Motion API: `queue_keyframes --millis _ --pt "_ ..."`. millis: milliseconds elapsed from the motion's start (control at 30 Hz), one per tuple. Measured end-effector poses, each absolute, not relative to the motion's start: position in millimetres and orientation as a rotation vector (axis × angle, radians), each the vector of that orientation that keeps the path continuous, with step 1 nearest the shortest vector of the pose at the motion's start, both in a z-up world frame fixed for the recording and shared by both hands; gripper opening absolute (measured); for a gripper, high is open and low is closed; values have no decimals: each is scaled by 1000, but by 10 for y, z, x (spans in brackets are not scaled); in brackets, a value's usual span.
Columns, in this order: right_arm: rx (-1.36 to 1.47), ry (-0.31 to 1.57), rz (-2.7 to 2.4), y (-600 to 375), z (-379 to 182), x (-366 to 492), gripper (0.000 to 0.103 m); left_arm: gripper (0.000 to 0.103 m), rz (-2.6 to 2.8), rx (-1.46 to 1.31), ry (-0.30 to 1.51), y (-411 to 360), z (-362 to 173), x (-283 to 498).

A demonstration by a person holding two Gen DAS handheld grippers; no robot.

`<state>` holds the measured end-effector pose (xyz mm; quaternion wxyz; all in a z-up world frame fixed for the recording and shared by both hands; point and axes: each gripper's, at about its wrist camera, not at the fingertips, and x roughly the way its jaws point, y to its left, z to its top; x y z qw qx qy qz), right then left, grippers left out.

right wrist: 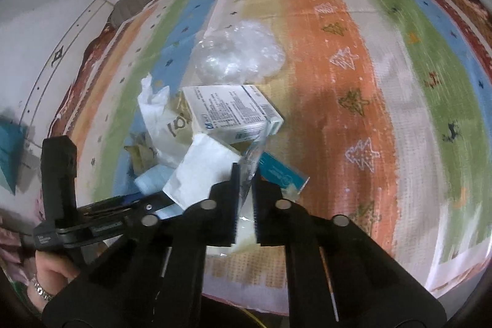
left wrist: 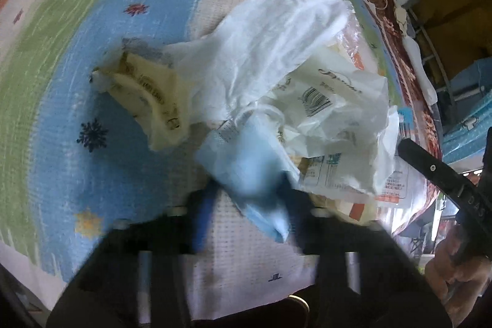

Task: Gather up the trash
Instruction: 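Grasp the blue face mask with the left gripper while the right gripper grasps a clear plastic strip, then lift the blue mask with the left gripper and carry it over the bin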

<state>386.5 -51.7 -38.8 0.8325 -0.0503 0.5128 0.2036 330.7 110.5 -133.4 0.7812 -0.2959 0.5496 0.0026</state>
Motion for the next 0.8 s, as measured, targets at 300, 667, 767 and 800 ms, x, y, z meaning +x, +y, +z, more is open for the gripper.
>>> queue_keyframes --millis 300,667,767,800 --pt "-128 1010 471 -517 -36 3710 1 6 4 -624 1152 1120 -951 3249" --pt "-232 889 505 -366 344 3421 1 6 29 -498 1108 1118 -466 3202" --pt "-258 877 508 -360 386 3323 1 6 39 -460 1102 1057 -393 3144" --pt "-262 875 508 -360 396 3293 1 6 60 -406 1103 1014 -346 3116"
